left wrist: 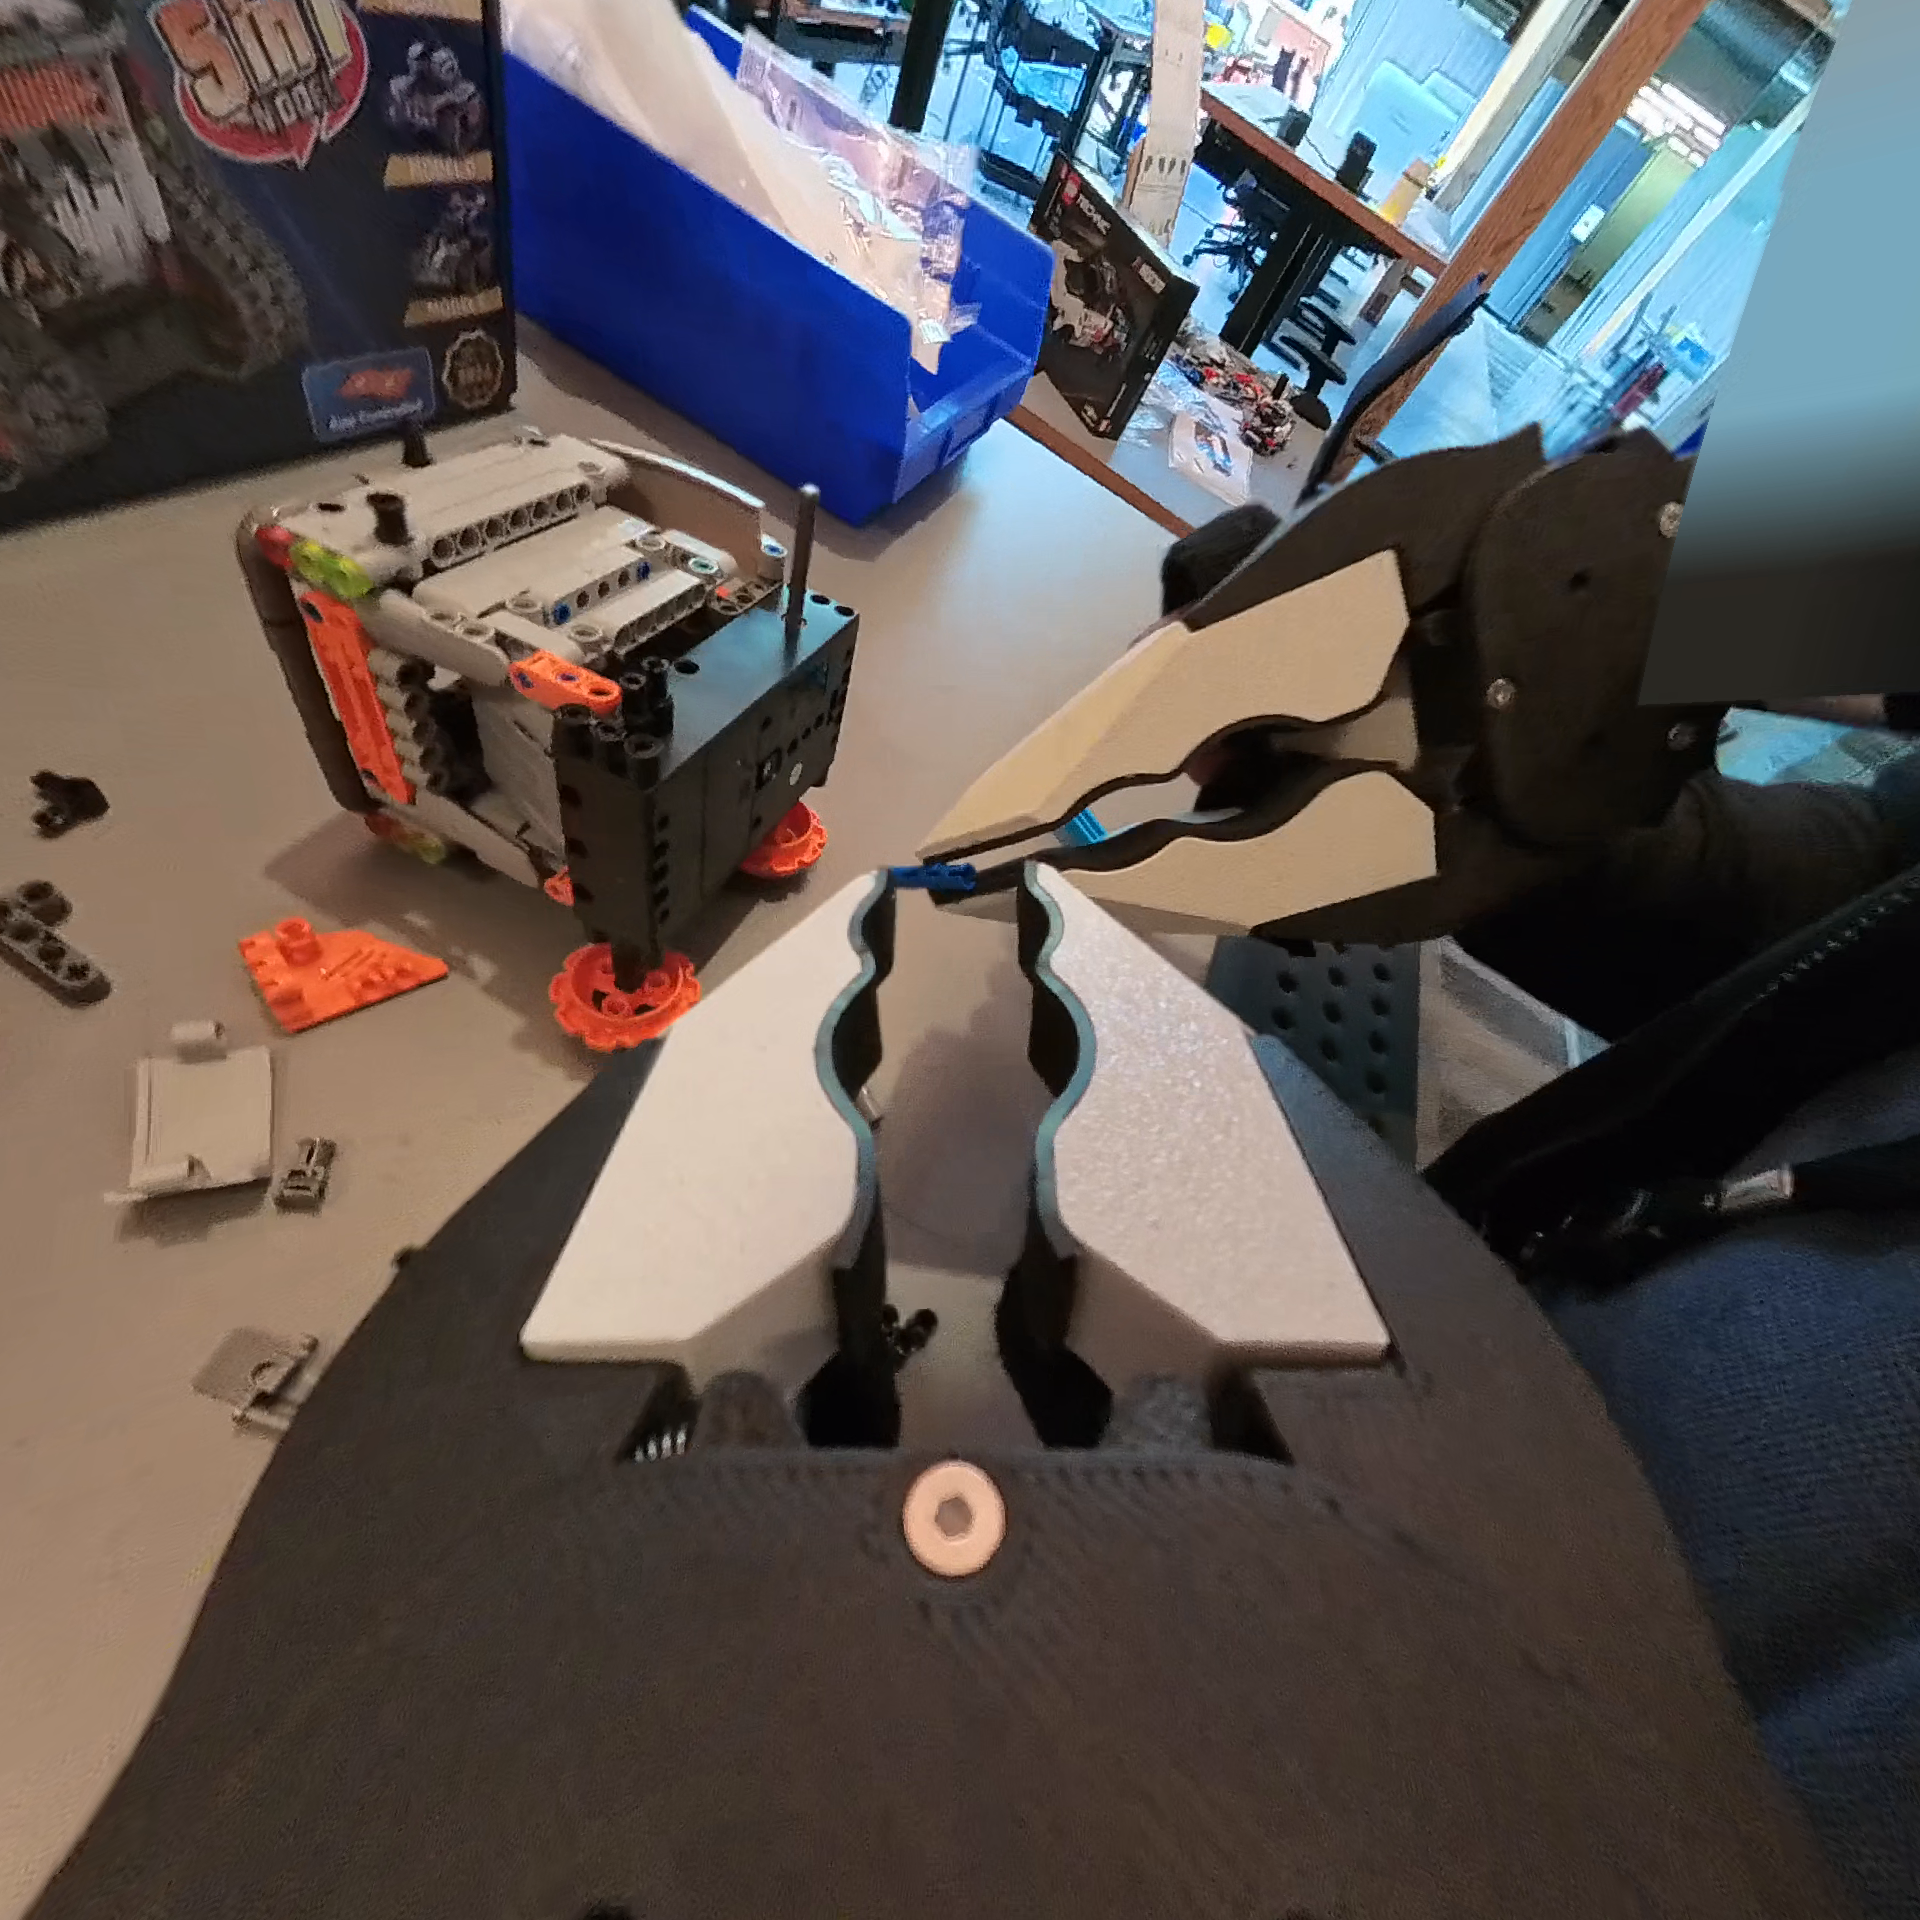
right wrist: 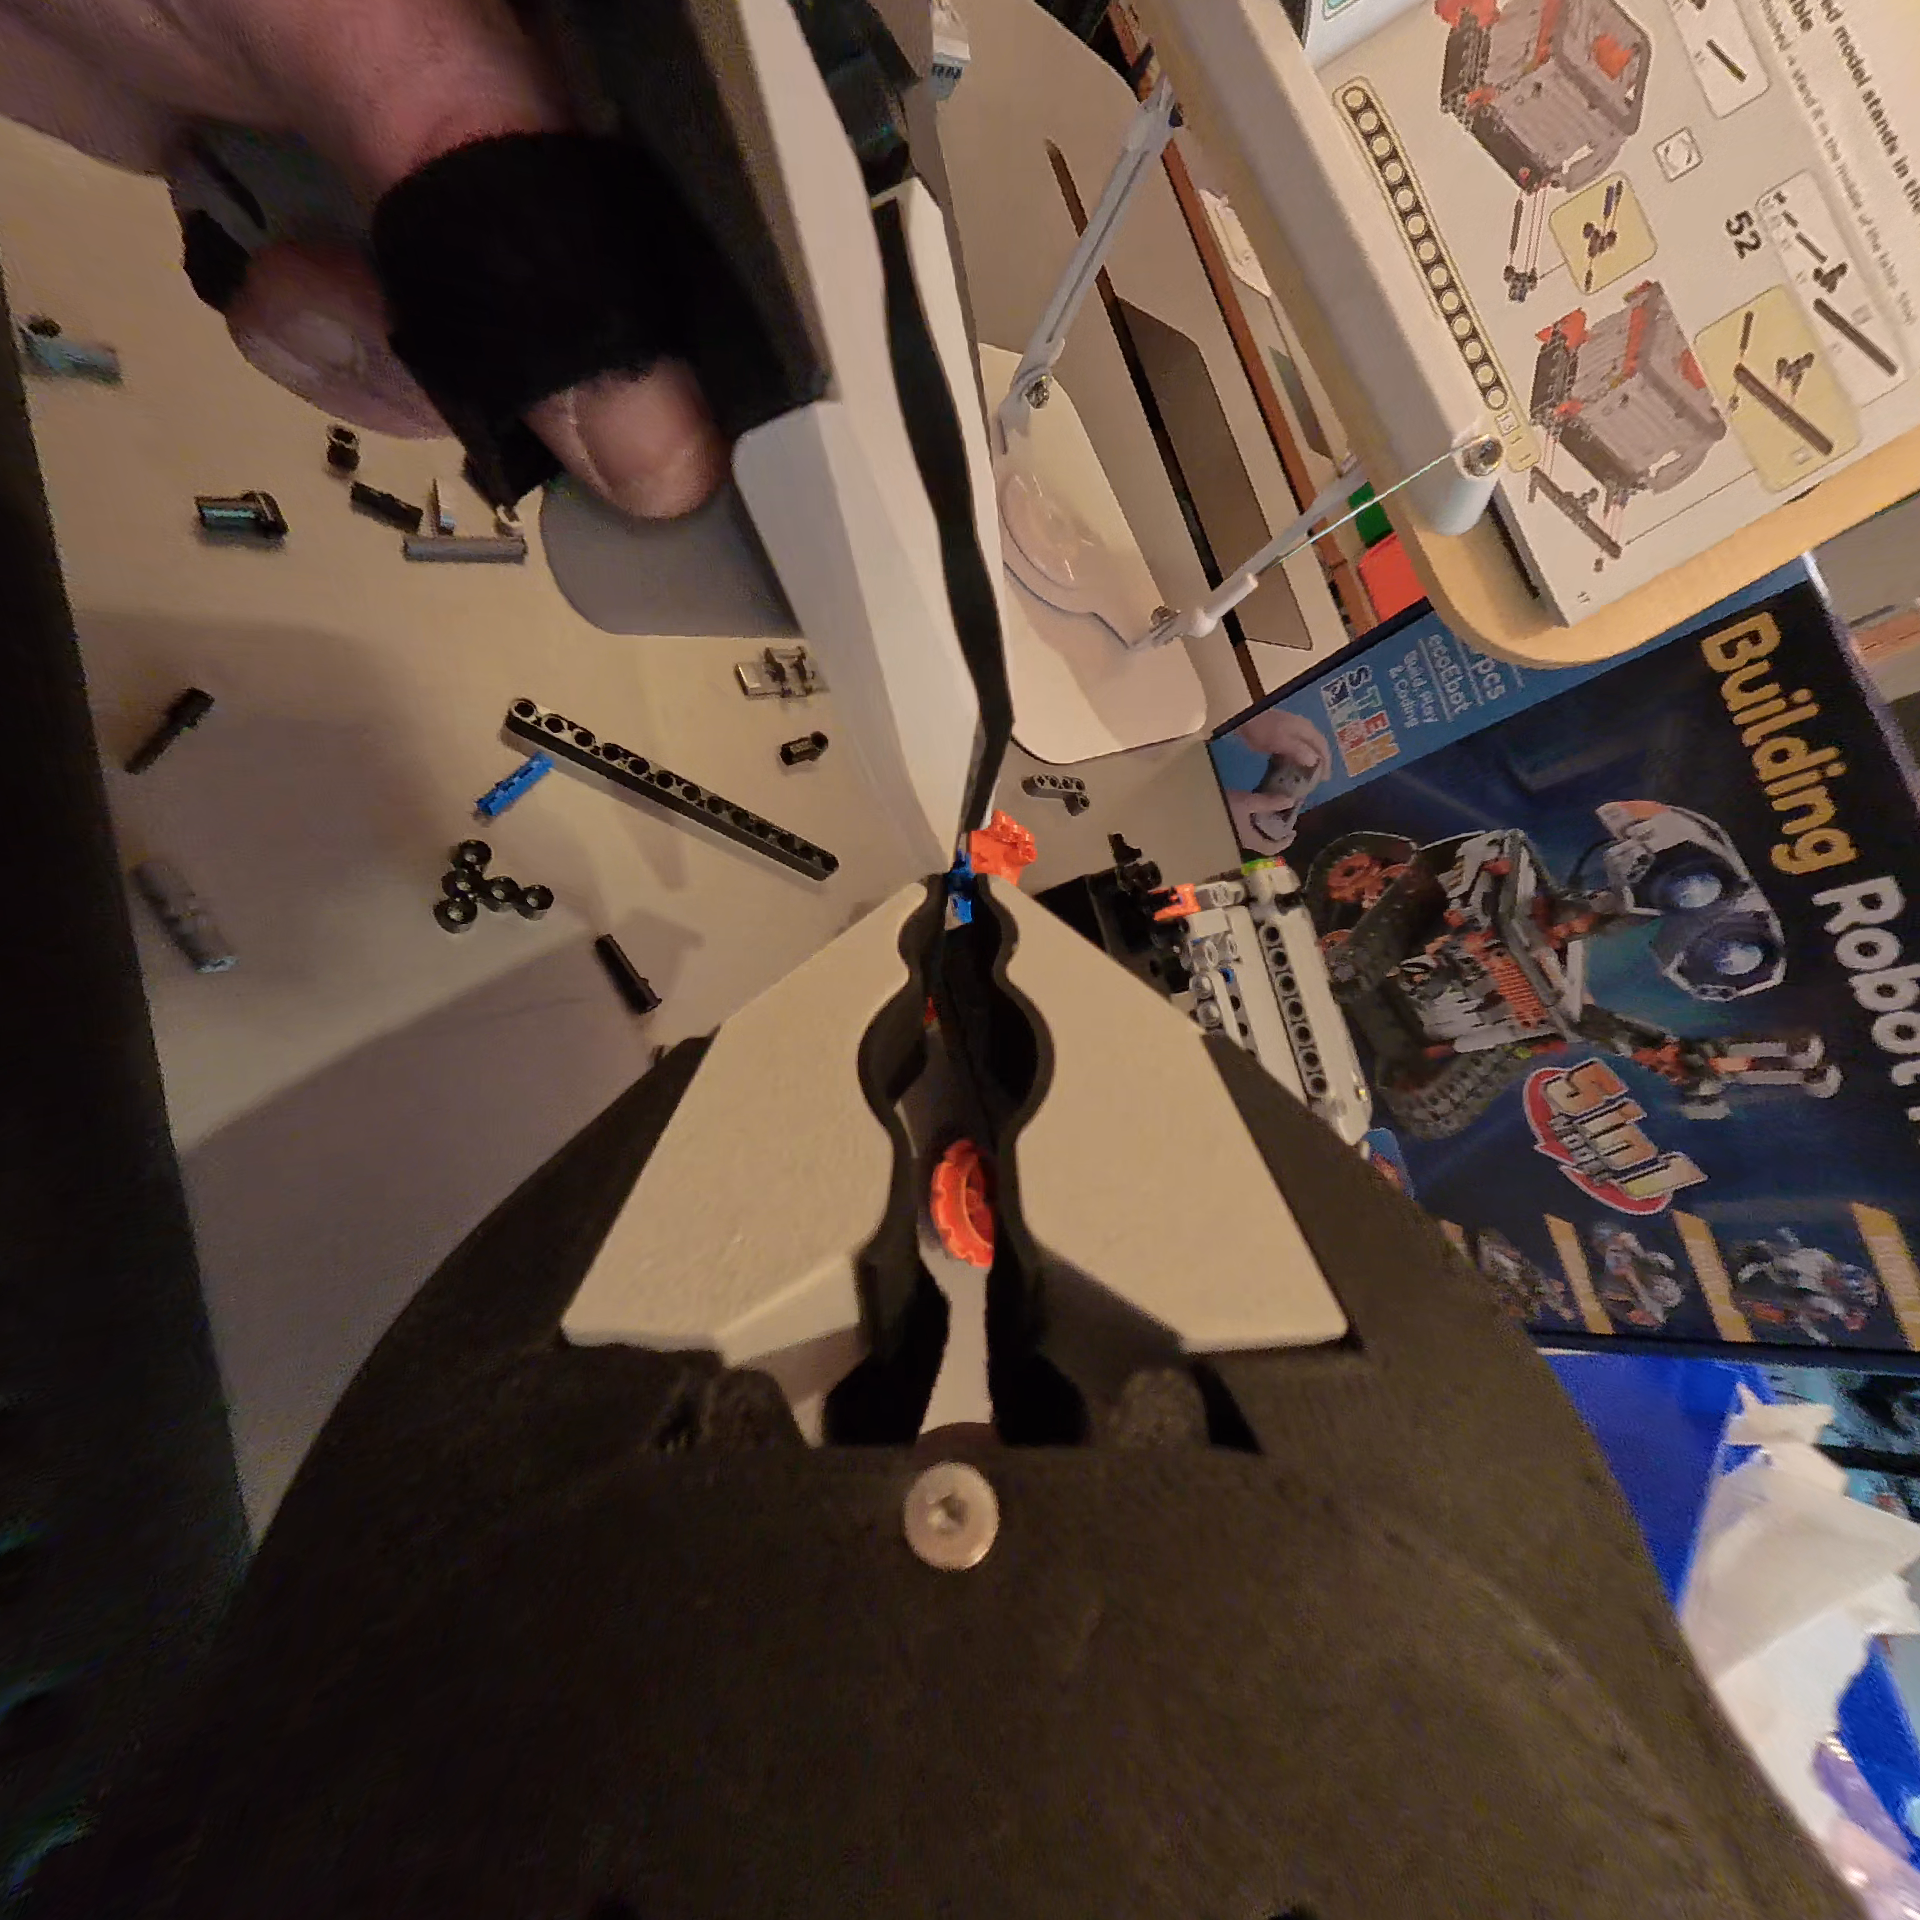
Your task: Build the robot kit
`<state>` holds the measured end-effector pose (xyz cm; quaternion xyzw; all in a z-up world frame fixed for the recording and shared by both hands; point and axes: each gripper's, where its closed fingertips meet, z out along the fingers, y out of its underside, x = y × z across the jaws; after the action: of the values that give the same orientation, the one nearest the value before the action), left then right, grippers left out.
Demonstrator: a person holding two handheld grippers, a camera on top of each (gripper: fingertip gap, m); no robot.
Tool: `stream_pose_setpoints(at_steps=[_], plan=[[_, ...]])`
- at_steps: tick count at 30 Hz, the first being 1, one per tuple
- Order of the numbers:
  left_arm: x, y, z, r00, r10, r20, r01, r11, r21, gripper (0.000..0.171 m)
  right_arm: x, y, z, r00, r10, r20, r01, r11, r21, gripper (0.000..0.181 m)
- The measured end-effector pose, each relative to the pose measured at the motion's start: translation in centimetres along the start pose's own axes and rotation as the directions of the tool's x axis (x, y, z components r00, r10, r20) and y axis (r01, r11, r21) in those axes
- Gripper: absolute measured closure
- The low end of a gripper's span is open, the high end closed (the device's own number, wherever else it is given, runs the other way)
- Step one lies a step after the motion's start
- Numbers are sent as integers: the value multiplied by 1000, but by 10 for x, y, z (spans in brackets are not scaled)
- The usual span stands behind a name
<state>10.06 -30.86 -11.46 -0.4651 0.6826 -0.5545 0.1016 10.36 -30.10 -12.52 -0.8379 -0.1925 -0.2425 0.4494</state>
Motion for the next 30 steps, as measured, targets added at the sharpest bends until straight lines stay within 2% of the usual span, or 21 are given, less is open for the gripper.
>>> stream_pose_setpoints(at_steps=[2,7,14,21,25,30], plan=[[-3,2,-1,999,-38,2,38,999,-5,156,-1,-2,0,999,-48,-23,48,999,-6,179],[-1,5,-2,984,-164,-64,165,986,19,157,-2,-4,0,988,-142,-53,141,990,-19,179],[5,5,-6,902,-354,-246,383,921,77,156,-7,-10,-2,965,-256,-60,257,966,8,179],[8,5,-8,856,-391,-337,451,885,116,161,-9,-13,-5,958,-280,-60,283,958,49,179],[9,-1,-13,852,-364,-377,445,882,155,168,-7,-16,-11,972,-231,-55,235,965,111,179],[14,-6,-16,831,-350,-433,453,877,160,168,-5,-21,-17,988,-156,-21,157,973,170,179]])
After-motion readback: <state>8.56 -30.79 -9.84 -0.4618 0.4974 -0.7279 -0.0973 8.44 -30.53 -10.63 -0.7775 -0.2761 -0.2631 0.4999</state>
